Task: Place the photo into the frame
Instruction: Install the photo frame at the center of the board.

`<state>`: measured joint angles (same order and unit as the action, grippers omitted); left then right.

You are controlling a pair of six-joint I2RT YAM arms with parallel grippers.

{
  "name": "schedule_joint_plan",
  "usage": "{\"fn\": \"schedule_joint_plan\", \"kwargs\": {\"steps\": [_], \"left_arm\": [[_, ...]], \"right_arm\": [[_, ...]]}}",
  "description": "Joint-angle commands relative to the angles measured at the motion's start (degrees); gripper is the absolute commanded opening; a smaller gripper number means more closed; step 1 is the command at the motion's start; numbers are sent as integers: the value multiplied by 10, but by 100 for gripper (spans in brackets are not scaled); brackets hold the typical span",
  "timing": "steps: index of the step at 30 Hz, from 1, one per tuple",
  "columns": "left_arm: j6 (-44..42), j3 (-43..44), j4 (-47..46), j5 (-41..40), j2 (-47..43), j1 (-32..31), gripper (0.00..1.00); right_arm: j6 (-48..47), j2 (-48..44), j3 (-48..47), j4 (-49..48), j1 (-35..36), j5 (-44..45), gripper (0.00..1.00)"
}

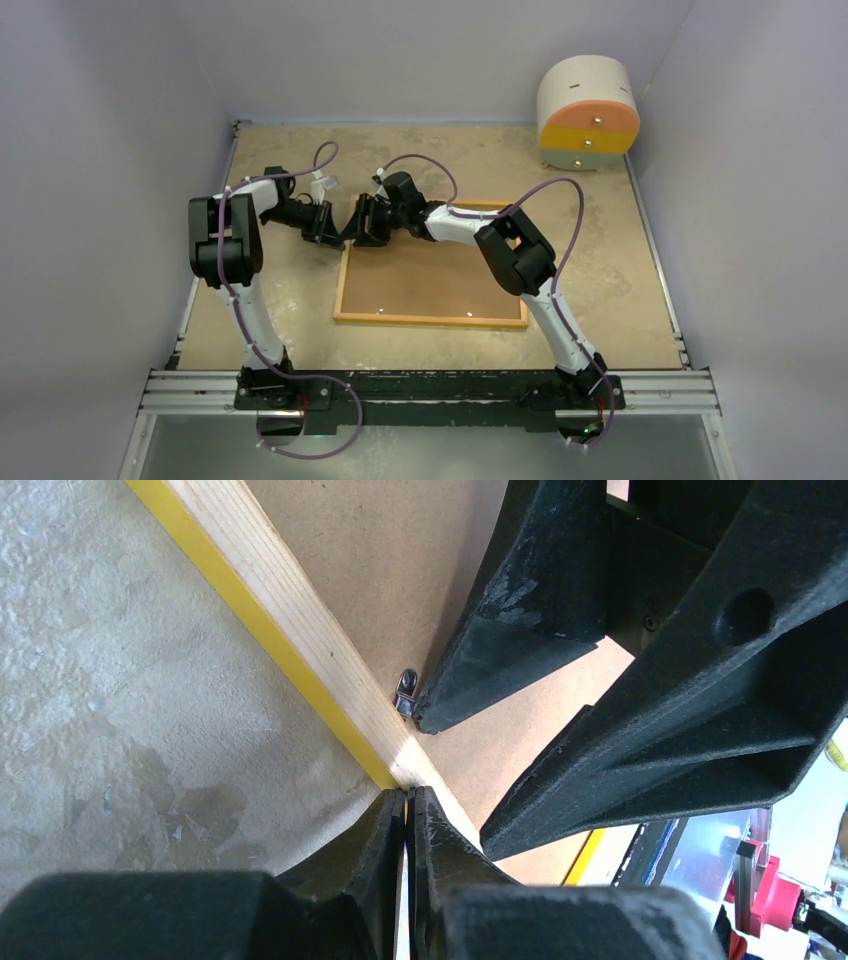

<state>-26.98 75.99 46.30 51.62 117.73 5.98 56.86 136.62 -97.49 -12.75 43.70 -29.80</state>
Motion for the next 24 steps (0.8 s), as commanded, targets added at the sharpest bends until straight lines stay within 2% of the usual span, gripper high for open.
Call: {"fn": "schedule_joint_plan", "kwargs": {"steps": [1,14,24], "left_arm": [[-19,-15,-35,-49,-4,-6,7],[-23,-22,-32,-48,-10,-5,6],[-35,-26,-22,-52,-23,-3,6]], "right_arm": [[1,16,-12,21,5,-6,56],[-14,23,-16,23,4,-6,55],[-29,-3,-9,4,-2,-21,49]]}}
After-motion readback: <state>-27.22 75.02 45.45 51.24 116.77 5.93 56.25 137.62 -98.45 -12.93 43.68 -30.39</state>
